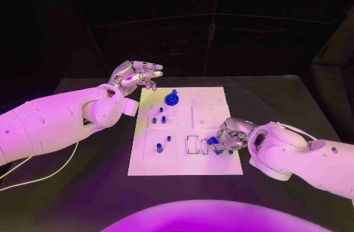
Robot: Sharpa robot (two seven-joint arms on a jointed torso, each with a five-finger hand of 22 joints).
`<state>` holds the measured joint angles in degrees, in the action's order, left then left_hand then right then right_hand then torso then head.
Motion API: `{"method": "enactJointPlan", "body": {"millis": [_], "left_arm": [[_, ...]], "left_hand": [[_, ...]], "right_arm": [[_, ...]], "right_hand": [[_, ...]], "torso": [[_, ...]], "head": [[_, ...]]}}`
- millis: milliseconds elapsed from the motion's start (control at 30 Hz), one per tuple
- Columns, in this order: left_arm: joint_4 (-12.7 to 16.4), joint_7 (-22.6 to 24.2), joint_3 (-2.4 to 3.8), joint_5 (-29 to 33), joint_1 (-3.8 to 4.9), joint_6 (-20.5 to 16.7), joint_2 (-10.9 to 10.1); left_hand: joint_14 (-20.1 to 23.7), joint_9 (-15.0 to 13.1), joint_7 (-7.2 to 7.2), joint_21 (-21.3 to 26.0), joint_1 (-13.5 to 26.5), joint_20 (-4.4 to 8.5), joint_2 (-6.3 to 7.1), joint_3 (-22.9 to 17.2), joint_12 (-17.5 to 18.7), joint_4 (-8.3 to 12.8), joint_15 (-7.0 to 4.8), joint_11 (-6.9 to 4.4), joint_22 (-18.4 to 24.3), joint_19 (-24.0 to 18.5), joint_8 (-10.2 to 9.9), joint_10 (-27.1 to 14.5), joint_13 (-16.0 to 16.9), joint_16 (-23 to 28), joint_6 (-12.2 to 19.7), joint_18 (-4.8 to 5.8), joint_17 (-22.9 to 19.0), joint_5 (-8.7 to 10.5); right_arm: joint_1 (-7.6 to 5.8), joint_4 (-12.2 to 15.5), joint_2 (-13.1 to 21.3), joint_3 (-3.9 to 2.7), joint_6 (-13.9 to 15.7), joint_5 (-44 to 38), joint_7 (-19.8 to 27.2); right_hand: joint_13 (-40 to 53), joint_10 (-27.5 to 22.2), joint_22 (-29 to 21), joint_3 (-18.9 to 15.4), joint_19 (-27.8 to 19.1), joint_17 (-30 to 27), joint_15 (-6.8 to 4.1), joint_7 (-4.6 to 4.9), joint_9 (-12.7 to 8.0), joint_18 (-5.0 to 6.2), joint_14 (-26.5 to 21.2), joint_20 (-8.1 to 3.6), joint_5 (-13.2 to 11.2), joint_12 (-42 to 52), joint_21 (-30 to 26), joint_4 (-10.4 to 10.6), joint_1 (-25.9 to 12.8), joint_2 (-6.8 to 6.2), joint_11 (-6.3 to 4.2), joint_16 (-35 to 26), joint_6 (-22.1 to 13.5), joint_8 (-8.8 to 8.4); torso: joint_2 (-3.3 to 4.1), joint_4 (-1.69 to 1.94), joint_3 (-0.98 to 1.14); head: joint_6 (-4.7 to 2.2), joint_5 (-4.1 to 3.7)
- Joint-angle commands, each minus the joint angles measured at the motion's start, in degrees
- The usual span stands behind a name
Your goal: Assemble the parts on the task board
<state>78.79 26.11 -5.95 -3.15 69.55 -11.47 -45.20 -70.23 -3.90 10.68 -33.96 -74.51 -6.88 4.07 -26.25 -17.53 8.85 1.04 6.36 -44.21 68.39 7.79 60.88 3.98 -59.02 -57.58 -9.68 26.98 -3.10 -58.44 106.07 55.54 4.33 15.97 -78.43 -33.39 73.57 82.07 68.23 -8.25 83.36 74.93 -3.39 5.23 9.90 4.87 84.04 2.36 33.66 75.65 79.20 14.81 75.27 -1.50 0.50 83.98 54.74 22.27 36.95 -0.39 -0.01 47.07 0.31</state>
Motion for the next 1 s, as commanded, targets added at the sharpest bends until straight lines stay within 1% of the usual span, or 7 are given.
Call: {"method": "enactJointPlan", "body": {"millis": [33, 200, 300, 433, 533, 800, 1000], "left_arm": [[0.02, 0.32, 0.05, 0.14, 0.07, 0.68, 0.04], [0.03, 0.36, 0.05, 0.14, 0.07, 0.69, 0.09], [0.08, 0.37, 0.05, 0.14, 0.07, 0.68, 0.09], [0.18, 0.36, 0.05, 0.14, 0.07, 0.69, 0.05], [0.21, 0.37, 0.05, 0.14, 0.07, 0.68, 0.02], [0.25, 0.42, 0.05, 0.14, 0.07, 0.62, 0.02], [0.23, 0.76, 0.05, 0.14, 0.07, 0.25, 0.05]], "left_hand": [[0.26, 0.03, 0.12, 0.35, 0.07, 0.21, -0.1, 0.43, -0.35, 0.06, 0.07, -0.02, 0.09, 0.01, 0.21, -0.42, -0.06, 0.38, 0.41, -0.78, -0.1, -0.09], [0.26, 0.03, 0.12, 0.35, 0.08, 0.21, -0.1, 0.43, -0.35, 0.06, 0.07, -0.02, 0.09, 0.01, 0.21, -0.42, -0.06, 0.38, 0.42, -0.77, -0.1, -0.09], [0.27, 0.03, 0.15, 0.4, 0.43, 0.16, -0.16, 0.61, -0.42, -0.16, 0.13, 0.02, 0.13, -0.01, 0.27, -0.48, -0.07, 0.37, 0.48, -0.75, -0.19, -0.09], [0.27, 0.03, 0.15, 0.4, 0.43, 0.16, -0.16, 0.61, -0.42, -0.16, 0.13, 0.02, 0.13, -0.01, 0.27, -0.48, -0.07, 0.37, 0.48, -0.75, -0.19, -0.09], [0.27, 0.03, 0.15, 0.4, 0.43, 0.16, -0.16, 0.61, -0.42, -0.16, 0.13, 0.02, 0.13, -0.01, 0.27, -0.48, -0.07, 0.37, 0.48, -0.75, -0.19, -0.09], [0.27, 0.03, 0.15, 0.43, 0.52, 0.14, -0.19, 0.65, -0.45, -0.23, 0.15, 0.02, 0.15, -0.01, 0.29, -0.5, -0.07, 0.36, 0.49, -0.75, -0.22, -0.1], [0.27, 0.03, 0.15, 0.44, 0.58, 0.13, -0.21, 0.68, -0.47, -0.27, 0.15, 0.02, 0.16, -0.01, 0.31, -0.51, -0.07, 0.35, 0.5, -0.75, -0.23, -0.09]], "right_arm": [[0.1, 1.2, 0.61, 0.07, 6.64, 4.82, 0.7], [0.08, 3.03, 1.4, 0.05, 11.62, 7.61, 2.47], [0.07, 3.74, 1.59, 0.04, 12.92, 8.25, 2.72], [0.06, 4.03, 1.51, 0.03, 13.47, 8.57, 2.78], [0.06, 4.04, 1.2, 0.03, 13.41, 8.68, 2.78], [0.06, 2.91, -1.36, 0.03, 10.77, 8.69, 1.51], [0.06, 1.62, -3.58, 0.02, 8.58, 7.55, -0.51]], "right_hand": [[0.22, 0.26, 0.25, -0.51, 0.22, 0.78, -0.49, -0.24, 0.48, -0.82, 3.48, -0.13, 0.35, -0.04, 0.34, 0.42, -0.62, 0.03, -0.28, 0.45, 0.74, 0.51], [0.4, 0.43, 0.53, -0.78, 0.32, 1.1, -0.58, -0.4, 0.61, -0.85, 3.55, -0.22, 0.5, 0.03, 0.5, 0.87, -1.09, 0.15, -0.4, 0.59, 1.03, 0.76], [0.42, 0.46, 0.53, -0.8, 0.32, 1.06, -0.61, -0.44, 0.63, -0.85, 3.54, -0.25, 0.72, 0.01, 0.51, 0.94, -1.11, 0.2, -0.44, 0.57, 1.06, 0.79], [0.39, 0.45, 0.54, -0.82, 0.33, 1.05, -0.62, -0.45, 0.64, -0.85, 3.54, -0.27, 0.82, -0.03, 0.52, 0.97, -1.12, 0.21, -0.45, 0.57, 1.06, 0.8], [0.45, 0.48, 0.59, -0.82, 0.35, 1.15, -0.63, -0.46, 0.64, -0.86, 3.56, -0.27, 0.87, 0.02, 0.54, 0.98, -1.12, 0.21, -0.46, 0.61, 1.06, 0.81], [0.65, 0.7, 0.88, -1.33, 0.45, 1.48, -0.74, -0.61, 0.81, -0.91, 3.62, -0.36, 0.25, 0.05, 0.72, 1.56, -1.96, 0.36, -0.58, 0.75, 1.41, 1.04], [0.94, 1.02, 1.12, -2.23, 0.53, 1.88, -1.2, -1.41, 1.54, -0.93, 3.68, -0.71, -1.41, 0.0, 0.85, 1.7, -3.41, 0.74, -1.22, 0.92, 3.41, 2.14]], "torso": [[-0.05, 0.01, -0.04], [0.02, 0.05, -0.03], [0.0, 0.04, -0.05], [0.03, 0.09, -0.07], [0.05, 0.1, -0.05], [0.1, 0.06, -0.04], [0.17, 0.05, -0.06]], "head": [[-0.13, -0.19], [-0.29, -0.21], [-0.41, -0.19], [-0.39, -0.14], [-0.39, -0.09], [-0.41, 0.03], [-0.35, 0.05]]}}
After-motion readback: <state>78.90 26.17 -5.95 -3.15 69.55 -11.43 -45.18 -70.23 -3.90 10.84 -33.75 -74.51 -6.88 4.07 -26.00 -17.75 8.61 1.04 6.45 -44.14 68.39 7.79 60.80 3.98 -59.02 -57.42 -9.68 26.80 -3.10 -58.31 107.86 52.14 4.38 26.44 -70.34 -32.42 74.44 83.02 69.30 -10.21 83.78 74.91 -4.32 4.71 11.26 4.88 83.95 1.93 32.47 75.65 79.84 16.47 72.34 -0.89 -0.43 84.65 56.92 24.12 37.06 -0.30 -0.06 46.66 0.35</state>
